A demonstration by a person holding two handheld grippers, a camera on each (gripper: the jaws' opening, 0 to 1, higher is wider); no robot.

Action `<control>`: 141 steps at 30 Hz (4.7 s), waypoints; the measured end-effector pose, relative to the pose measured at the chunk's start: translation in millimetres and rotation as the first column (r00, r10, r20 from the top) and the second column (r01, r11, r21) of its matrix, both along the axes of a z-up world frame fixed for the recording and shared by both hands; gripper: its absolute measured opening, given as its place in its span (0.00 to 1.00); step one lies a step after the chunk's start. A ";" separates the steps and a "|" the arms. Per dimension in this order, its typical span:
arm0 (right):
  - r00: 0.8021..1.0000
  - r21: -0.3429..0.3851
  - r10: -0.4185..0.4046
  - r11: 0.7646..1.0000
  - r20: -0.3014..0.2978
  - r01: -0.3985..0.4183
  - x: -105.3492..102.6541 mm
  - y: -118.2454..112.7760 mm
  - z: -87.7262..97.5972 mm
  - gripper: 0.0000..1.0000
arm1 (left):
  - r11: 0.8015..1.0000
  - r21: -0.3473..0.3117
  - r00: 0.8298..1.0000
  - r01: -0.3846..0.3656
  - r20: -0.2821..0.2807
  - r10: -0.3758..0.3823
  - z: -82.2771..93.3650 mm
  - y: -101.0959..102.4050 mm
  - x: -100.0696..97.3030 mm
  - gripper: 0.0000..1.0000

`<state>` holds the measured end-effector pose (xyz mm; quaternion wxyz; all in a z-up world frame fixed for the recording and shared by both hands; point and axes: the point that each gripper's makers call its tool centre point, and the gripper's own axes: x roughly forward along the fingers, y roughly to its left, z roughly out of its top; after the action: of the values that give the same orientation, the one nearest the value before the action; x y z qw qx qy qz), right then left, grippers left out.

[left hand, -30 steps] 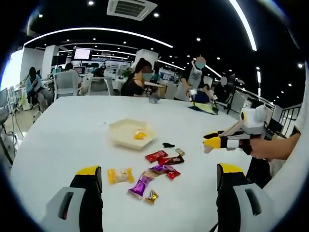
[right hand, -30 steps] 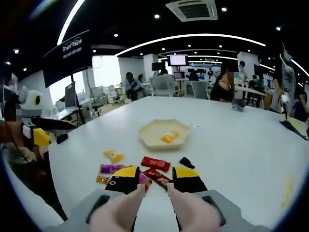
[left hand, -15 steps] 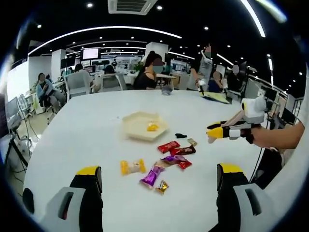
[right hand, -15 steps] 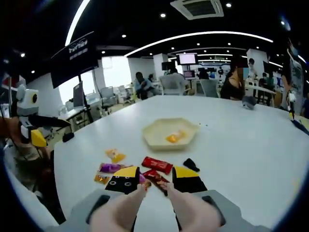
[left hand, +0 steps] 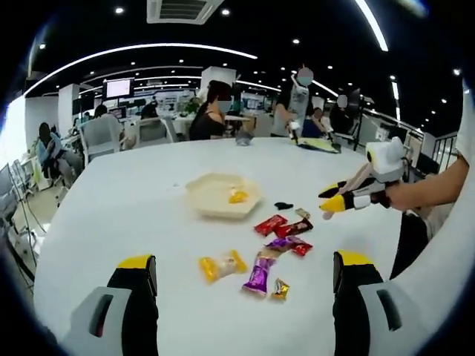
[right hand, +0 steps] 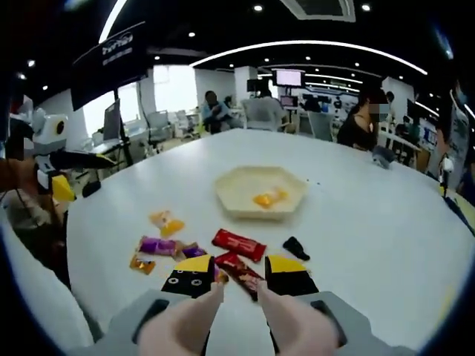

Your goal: Place the target food into the container with the food tongs after gripping and lifting it, then release it inside without dropping or visibly crushing the food.

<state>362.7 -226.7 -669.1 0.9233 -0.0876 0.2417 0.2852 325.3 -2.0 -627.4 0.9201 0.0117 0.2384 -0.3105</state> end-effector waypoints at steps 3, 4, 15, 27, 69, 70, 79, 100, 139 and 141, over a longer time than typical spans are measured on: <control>1.000 -0.040 0.011 0.999 0.013 -0.010 5.2 2.6 -2.8 0.26 | 0.998 -0.045 0.999 0.036 0.007 -0.036 -2.2 -0.9 5.5 0.99; 1.000 -0.046 0.012 0.999 0.015 -0.011 6.1 3.0 -2.9 0.26 | 0.997 -0.058 0.999 0.045 0.006 -0.045 -3.4 -1.7 7.1 0.99; 0.991 -0.143 0.127 0.982 0.036 -0.120 14.4 8.0 -6.6 0.26 | 0.995 -0.087 0.999 0.046 0.003 -0.046 -12.5 1.6 15.3 0.99; 0.945 -0.181 0.327 0.931 0.021 -0.318 21.2 21.2 -23.4 0.27 | 0.987 -0.115 0.992 -0.111 -0.068 0.103 -23.7 35.7 -6.7 0.99; 0.794 -0.235 0.588 0.759 -0.150 -0.607 25.8 31.9 -67.6 0.27 | 0.950 -0.112 0.954 -0.292 -0.098 0.282 -28.7 54.9 -17.3 0.99; 0.796 -0.230 0.585 0.762 -0.154 -0.605 26.3 31.9 -67.7 0.27 | 0.950 -0.112 0.954 -0.293 -0.099 0.282 -28.8 55.0 -17.5 0.99; 0.829 -0.192 0.515 0.810 -0.218 -0.553 23.6 37.8 -65.6 0.22 | 0.947 -0.111 0.951 -0.303 -0.097 0.293 -28.2 61.6 -20.1 0.99; 0.944 0.032 0.194 0.981 -0.267 -0.192 24.0 18.5 -35.4 0.22 | 0.964 -0.133 0.973 -0.229 -0.055 0.223 -16.0 61.6 -7.0 0.99; 0.944 0.246 -0.277 0.917 -0.178 0.315 37.1 12.3 66.2 0.23 | 0.985 -0.167 0.999 0.039 0.010 -0.038 -1.4 28.1 -1.3 0.99; 0.946 0.244 -0.277 0.918 -0.166 0.312 42.0 13.8 69.3 0.23 | 0.986 -0.162 0.999 0.044 0.004 -0.044 -3.4 27.4 -3.8 0.99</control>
<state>404.8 -212.9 -599.7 0.9416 0.0937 0.2704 0.1778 321.4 25.4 -630.7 0.9109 -0.0577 0.2120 -0.3492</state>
